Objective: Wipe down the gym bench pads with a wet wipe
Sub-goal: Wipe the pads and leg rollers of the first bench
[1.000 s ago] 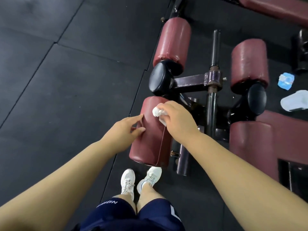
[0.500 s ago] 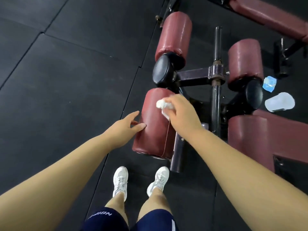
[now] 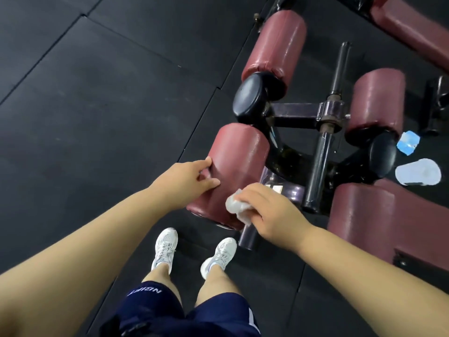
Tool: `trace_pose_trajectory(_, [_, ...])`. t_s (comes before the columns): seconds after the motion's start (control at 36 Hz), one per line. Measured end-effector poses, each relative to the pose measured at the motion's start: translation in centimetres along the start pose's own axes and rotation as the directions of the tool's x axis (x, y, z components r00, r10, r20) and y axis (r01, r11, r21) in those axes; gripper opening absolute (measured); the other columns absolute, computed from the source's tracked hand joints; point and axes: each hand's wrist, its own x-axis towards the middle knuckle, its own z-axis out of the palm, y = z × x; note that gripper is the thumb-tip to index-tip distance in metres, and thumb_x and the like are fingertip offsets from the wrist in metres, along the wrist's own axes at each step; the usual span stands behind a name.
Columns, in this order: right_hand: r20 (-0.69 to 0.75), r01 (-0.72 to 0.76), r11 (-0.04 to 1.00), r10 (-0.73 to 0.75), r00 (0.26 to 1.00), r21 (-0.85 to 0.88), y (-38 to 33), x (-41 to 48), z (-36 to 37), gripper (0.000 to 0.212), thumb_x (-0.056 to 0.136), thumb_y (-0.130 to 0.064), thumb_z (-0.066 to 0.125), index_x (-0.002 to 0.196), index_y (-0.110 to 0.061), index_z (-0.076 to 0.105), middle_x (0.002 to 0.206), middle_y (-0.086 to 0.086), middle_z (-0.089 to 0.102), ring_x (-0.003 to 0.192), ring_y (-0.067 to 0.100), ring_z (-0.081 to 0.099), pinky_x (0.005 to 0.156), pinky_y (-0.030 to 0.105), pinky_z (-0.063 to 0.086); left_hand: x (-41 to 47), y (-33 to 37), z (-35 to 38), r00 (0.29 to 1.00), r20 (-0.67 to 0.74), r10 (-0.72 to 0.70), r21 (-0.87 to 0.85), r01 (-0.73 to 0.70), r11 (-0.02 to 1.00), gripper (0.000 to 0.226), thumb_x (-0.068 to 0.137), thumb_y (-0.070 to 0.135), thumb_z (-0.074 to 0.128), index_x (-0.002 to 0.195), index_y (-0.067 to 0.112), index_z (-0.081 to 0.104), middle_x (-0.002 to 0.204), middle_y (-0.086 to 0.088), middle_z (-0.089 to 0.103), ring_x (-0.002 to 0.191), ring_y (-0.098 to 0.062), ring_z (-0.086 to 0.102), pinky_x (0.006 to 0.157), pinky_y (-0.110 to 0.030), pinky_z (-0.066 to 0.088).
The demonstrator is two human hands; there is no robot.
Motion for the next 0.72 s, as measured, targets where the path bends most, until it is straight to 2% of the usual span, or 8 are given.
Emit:
trace_pose_trajectory(0.08, [-0.090, -0.128, 0.989, 0.134, 0.987, 0.077, 1.0, 2.5, -1.4, 0.020, 0.084, -0.014, 0.049, 0.091, -0.029, 0.060, 0.088, -0.004, 0.059, 0.088, 0.007, 0.050, 0.083, 0.017, 0.038, -0.7, 0.5, -0.4, 0.997, -0.008, 0.083, 0.116, -0.082, 0.990, 0.053, 0.090, 0.044, 0.056, 0.140, 0.035, 0.040, 0.099, 0.001, 0.061, 0.093, -0.016, 0.058, 0.082, -0.031, 0.047])
trace_pose_trajectory(0.14, [-0.156, -0.255, 0.965, 0.263, 0.952, 0.068, 2.5, 5.4, -1.8, 0.029, 0.088, -0.016, 0.050, 0.074, -0.042, 0.047, 0.081, -0.006, 0.053, 0.080, 0.007, 0.048, 0.077, 0.024, 0.039, -0.5, 0.2, -0.7, 0.995, 0.001, 0.096, 0.102, -0.096, 0.990, 0.051, 0.089, 0.043, 0.058, 0.137, 0.035, 0.043, 0.098, 0.000, 0.058, 0.087, -0.016, 0.057, 0.080, -0.031, 0.047])
trace_pose_trajectory(0.25, [-0.289, -0.447, 0.895, 0.425, 0.858, -0.009, 4.4, 10.1, -2.3, 0.013, 0.086, -0.009, 0.048, 0.081, -0.021, 0.050, 0.096, 0.005, 0.051, 0.077, 0.018, 0.050, 0.067, 0.029, 0.037, 0.6, -0.8, -0.7, 0.996, 0.007, 0.085, -0.144, -0.083, 0.986, 0.040, 0.087, 0.040, 0.062, 0.126, 0.041, 0.050, 0.096, 0.004, 0.062, 0.074, -0.008, 0.060, 0.083, -0.037, 0.052])
trace_pose_trajectory(0.31, [-0.292, -0.463, 0.885, 0.431, 0.854, -0.048, 4.4, 10.3, -2.3, 0.005, 0.086, -0.009, 0.048, 0.085, -0.014, 0.049, 0.096, 0.003, 0.049, 0.076, 0.018, 0.049, 0.065, 0.029, 0.037, 1.2, -1.4, -0.6, 0.998, 0.017, 0.054, -0.206, -0.050, 0.977, 0.045, 0.087, 0.046, 0.059, 0.129, 0.043, 0.044, 0.111, 0.009, 0.060, 0.089, -0.008, 0.062, 0.088, -0.037, 0.052])
trace_pose_trajectory(0.42, [-0.209, -0.265, 0.963, 0.271, 0.940, 0.057, 2.1, 6.2, -1.1, 0.012, 0.086, -0.012, 0.051, 0.089, -0.020, 0.060, 0.092, 0.003, 0.055, 0.080, 0.015, 0.053, 0.077, 0.031, 0.043, 1.6, -1.8, 0.2, 0.992, 0.113, -0.049, -0.234, 0.075, 0.969, 0.063, 0.082, 0.066, 0.048, 0.140, 0.045, 0.033, 0.129, 0.011, 0.055, 0.110, -0.015, 0.059, 0.097, -0.040, 0.048])
trace_pose_trajectory(0.53, [-0.061, 0.081, 0.997, -0.080, 0.995, 0.004, -1.1, 1.1, 0.6, 0.026, 0.079, 0.003, 0.052, 0.099, -0.004, 0.068, 0.096, 0.008, 0.061, 0.089, 0.018, 0.055, 0.089, 0.024, 0.045, 1.4, -1.4, 1.0, 0.994, 0.098, -0.052, -0.206, 0.072, 0.976, 0.059, 0.091, 0.058, 0.039, 0.146, 0.040, 0.026, 0.139, 0.011, 0.049, 0.123, -0.017, 0.050, 0.104, -0.035, 0.040])
trace_pose_trajectory(0.58, [-0.043, 0.117, 0.992, -0.119, 0.992, -0.039, -0.6, 1.1, 0.4, 0.025, 0.081, -0.003, 0.050, 0.098, -0.003, 0.069, 0.092, 0.010, 0.061, 0.086, 0.019, 0.055, 0.086, 0.023, 0.044, 1.1, -1.0, 0.9, 0.997, 0.045, -0.056, -0.139, 0.062, 0.988, 0.061, 0.091, 0.059, 0.039, 0.147, 0.037, 0.025, 0.138, 0.008, 0.050, 0.122, -0.017, 0.050, 0.100, -0.031, 0.039])
trace_pose_trajectory(0.72, [-0.234, -0.295, 0.955, 0.288, 0.929, 0.002, 2.9, 6.3, -2.7, 0.021, 0.085, -0.018, 0.052, 0.096, -0.021, 0.069, 0.097, 0.004, 0.059, 0.090, 0.014, 0.053, 0.086, 0.026, 0.041, 0.1, 1.0, 0.5, 0.999, -0.004, 0.033, 0.128, -0.032, 0.991, 0.059, 0.093, 0.051, 0.044, 0.146, 0.034, 0.025, 0.115, -0.004, 0.055, 0.106, -0.023, 0.053, 0.082, -0.031, 0.042])
